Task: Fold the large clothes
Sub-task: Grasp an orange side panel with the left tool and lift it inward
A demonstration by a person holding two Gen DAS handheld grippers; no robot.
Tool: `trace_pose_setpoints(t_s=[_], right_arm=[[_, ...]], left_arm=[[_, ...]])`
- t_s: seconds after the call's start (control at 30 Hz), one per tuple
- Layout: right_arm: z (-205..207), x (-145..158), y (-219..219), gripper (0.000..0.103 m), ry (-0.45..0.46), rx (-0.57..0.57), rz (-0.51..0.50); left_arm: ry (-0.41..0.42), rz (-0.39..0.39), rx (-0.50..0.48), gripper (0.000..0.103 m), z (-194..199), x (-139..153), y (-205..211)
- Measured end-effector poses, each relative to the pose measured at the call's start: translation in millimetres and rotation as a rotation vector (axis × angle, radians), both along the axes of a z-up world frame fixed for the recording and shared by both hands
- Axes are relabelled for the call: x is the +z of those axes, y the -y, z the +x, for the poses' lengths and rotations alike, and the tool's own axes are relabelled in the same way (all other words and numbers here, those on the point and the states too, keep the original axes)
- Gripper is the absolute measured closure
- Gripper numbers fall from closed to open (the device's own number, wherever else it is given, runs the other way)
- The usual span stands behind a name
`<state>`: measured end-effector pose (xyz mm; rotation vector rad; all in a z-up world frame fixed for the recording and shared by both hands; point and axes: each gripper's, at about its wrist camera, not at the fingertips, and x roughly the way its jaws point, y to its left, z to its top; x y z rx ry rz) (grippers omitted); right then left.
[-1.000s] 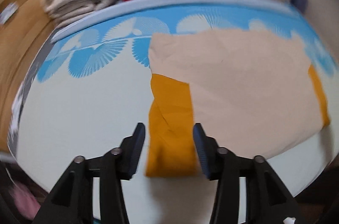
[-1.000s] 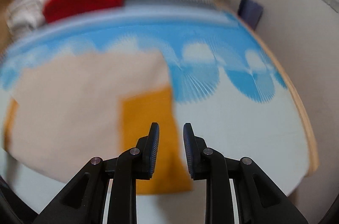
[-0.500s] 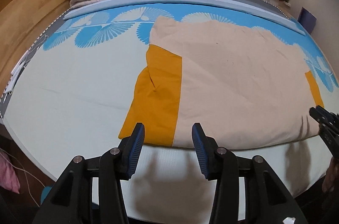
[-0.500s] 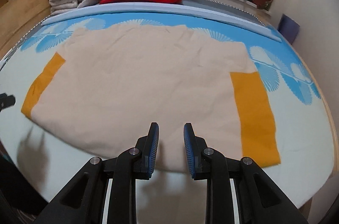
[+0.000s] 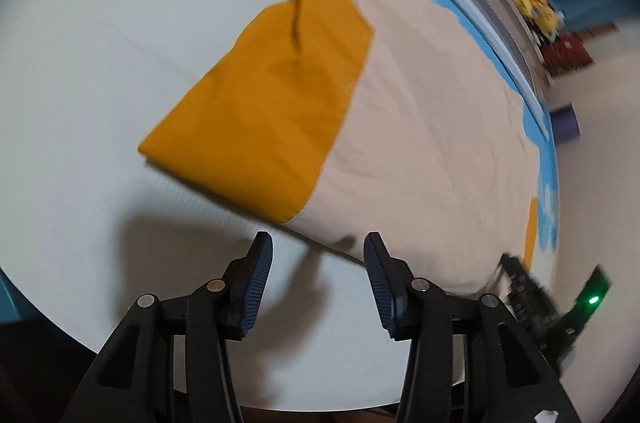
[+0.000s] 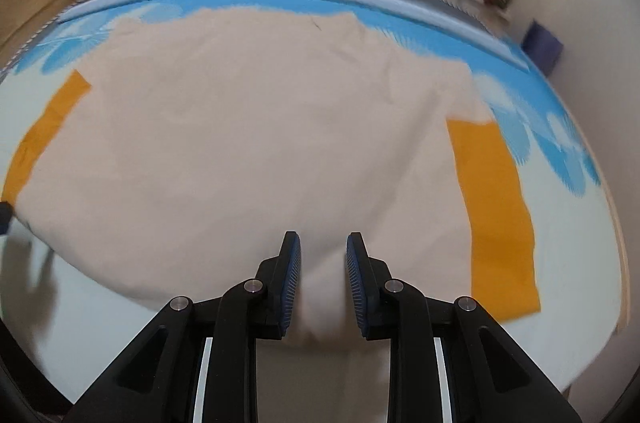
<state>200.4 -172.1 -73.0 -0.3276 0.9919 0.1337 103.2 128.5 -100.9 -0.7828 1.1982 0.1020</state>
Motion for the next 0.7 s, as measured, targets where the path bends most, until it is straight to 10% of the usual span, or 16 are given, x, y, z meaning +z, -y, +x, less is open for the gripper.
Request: trace_pose_setpoints(t_s=[0.17,0.7], right_arm=[[11,-34,11,0.077,-0.141,-0.086,0.003],[17,-32,15,0.077,-0.128,-0.071,0.011]], left_arm=[[-0.033,-0.092,0.103,0.049,1,-19,-17],[0.125,-0.212,0.34,0.045,7,-43,-44]])
